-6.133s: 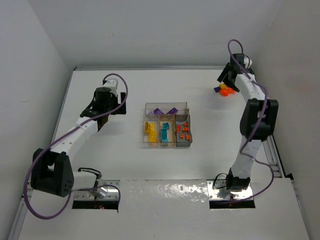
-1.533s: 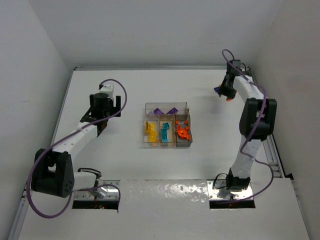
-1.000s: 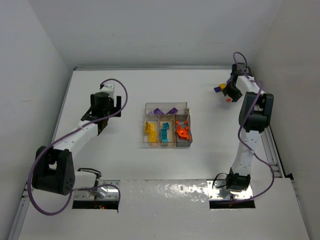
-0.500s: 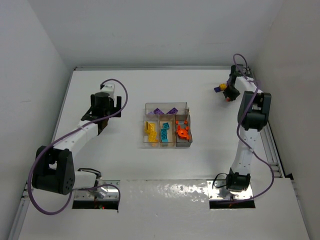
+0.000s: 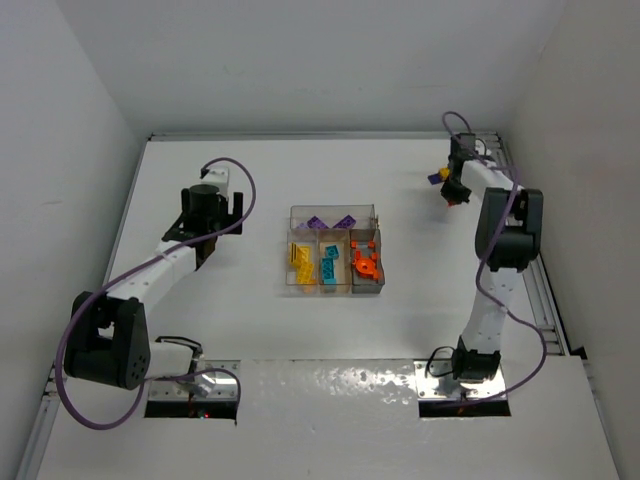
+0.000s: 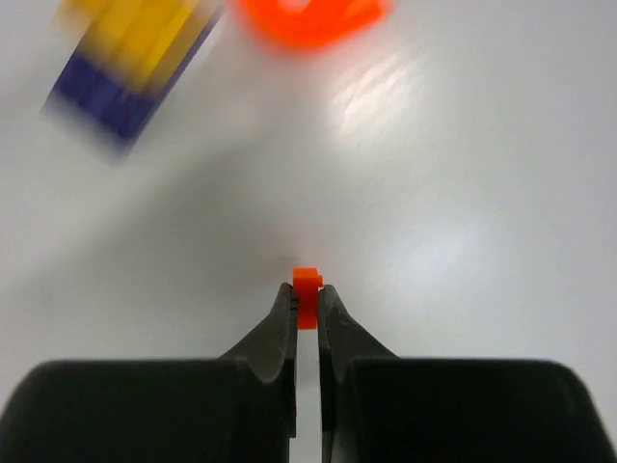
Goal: Sort the legos into containers by color
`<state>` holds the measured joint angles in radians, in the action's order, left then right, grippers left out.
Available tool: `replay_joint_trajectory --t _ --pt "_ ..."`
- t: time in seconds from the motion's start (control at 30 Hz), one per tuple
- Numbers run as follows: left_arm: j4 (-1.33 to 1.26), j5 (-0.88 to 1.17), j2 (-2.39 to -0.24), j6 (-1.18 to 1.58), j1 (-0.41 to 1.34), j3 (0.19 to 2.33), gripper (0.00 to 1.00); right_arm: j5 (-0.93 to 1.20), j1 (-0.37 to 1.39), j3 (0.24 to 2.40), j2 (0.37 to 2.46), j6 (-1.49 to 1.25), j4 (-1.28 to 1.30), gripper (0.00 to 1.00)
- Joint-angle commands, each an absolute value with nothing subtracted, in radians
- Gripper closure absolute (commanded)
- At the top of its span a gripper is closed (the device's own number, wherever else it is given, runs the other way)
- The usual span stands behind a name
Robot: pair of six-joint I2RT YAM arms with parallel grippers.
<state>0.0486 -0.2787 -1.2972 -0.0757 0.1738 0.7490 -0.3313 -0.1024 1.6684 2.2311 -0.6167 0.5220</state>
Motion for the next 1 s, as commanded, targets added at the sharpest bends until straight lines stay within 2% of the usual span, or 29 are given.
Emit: replay_joint_trajectory --t 0.0,0.07,0.13,0.27,0.43,0.73,0.77,0.83,0.87,0.93,0.97 --pt "0.017 -0.281 -1.279 -0.094 0.160 0.764 0.14 -0.347 0.053 1.467 1.878 -0.308 0.330 1.00" --pt "0.017 -0.281 -1.276 -0.095 0.160 0.756 0.14 -0.184 0.127 1.270 1.702 -0.191 0.194 1.00" --pt "0.012 -0.264 -1.273 -0.094 0.156 0.749 0.14 -0.099 0.205 1.131 1.622 -0.114 0.158 1.00" --pt "-0.041 -0.210 -1.267 -0.086 0.155 0.739 0.14 0.046 0.296 1.052 1.536 -0.098 0.225 1.00" --pt "-0.061 -0.170 -1.256 -0.080 0.155 0.727 0.14 0.078 0.446 0.962 1.490 -0.149 0.219 1.00" --pt "-0.049 -0.160 -1.220 -0.089 0.155 0.704 0.14 0.095 0.502 0.908 1.531 -0.238 0.163 1.00" --pt "-0.049 -0.160 -1.216 -0.089 0.155 0.701 0.14 0.095 0.503 0.908 1.539 -0.238 0.164 0.86" --pt "-0.049 -0.158 -1.209 -0.086 0.155 0.696 0.14 0.100 0.502 0.939 1.566 -0.232 0.185 0.74" --pt "-0.049 -0.156 -1.209 -0.084 0.155 0.696 0.14 0.100 0.503 0.949 1.575 -0.230 0.210 0.63" --pt "-0.045 -0.152 -1.204 -0.078 0.155 0.696 0.14 0.104 0.502 0.972 1.582 -0.227 0.218 0.53" --pt "-0.044 -0.150 -1.204 -0.080 0.153 0.696 0.14 0.101 0.502 0.976 1.582 -0.226 0.216 0.52"
